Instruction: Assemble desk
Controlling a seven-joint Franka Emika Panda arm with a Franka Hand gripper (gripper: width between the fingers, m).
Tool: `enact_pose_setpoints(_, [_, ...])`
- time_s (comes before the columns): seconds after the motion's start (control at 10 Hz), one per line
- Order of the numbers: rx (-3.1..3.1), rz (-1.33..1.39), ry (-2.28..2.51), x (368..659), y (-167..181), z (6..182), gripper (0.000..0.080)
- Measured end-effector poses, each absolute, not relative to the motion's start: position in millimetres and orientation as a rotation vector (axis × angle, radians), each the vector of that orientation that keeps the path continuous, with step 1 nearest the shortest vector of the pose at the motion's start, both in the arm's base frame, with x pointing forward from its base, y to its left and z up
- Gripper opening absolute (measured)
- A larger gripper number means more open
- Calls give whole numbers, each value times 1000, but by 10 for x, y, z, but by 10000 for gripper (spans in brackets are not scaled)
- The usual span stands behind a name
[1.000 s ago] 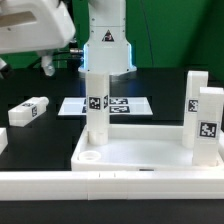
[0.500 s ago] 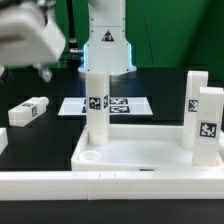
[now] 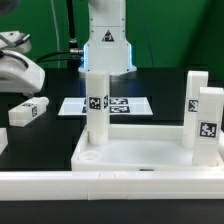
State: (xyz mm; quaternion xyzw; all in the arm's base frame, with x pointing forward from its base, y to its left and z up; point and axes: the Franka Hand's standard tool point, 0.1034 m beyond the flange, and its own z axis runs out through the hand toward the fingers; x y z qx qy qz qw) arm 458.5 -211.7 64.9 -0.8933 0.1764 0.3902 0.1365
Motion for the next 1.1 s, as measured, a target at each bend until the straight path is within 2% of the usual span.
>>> enact_pose_setpoints(0.1, [-2588,1125,506,4557,-2125,607,649])
enact_pose_setpoints(0.2, [-2563,1154,508,4367,-2129,468,649])
enact_pose_setpoints(0.5, [-2533,1203,534,4233,-2174,273,649])
enact_pose_setpoints(0.8, [-2532,1212,542,4201,-2145,233,649])
enact_pose_setpoints(1.0, [-2532,1212,543,4199,-2148,233,393])
enact_pose_setpoints(1.1, [-2531,1212,543,4198,-2149,232,393])
